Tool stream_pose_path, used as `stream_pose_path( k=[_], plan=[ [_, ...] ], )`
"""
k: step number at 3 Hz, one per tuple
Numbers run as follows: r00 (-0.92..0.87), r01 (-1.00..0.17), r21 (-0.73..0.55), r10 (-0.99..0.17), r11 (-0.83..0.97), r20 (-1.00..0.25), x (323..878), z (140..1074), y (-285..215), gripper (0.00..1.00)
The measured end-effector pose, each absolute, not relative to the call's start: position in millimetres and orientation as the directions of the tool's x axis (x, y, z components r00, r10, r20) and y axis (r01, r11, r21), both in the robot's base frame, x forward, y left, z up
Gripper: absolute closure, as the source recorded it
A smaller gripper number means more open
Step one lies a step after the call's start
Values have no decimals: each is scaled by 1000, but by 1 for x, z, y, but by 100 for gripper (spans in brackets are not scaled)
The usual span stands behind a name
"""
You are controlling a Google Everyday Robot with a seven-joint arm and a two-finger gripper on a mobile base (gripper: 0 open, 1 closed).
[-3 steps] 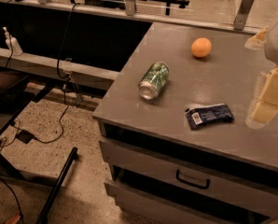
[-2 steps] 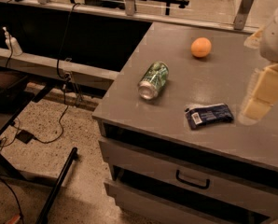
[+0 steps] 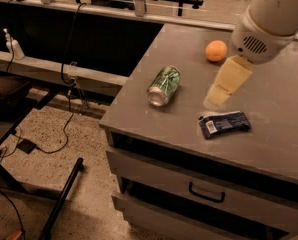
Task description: Place green can upright
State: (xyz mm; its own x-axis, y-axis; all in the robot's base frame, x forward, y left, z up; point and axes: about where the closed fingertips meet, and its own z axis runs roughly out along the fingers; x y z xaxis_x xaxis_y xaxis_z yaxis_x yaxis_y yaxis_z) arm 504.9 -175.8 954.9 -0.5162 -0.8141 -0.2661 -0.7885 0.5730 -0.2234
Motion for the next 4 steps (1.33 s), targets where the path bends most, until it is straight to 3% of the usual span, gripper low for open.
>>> stream_pose_path(
  k=[1, 2, 4],
  plan=[
    [-630, -699, -203, -725, 686, -278, 528, 948, -171, 0],
    [-766, -543, -98, -540, 834, -348, 563, 933, -150, 0],
    [-830, -430, 40, -377, 902, -410, 620, 909, -90, 0]
  ],
)
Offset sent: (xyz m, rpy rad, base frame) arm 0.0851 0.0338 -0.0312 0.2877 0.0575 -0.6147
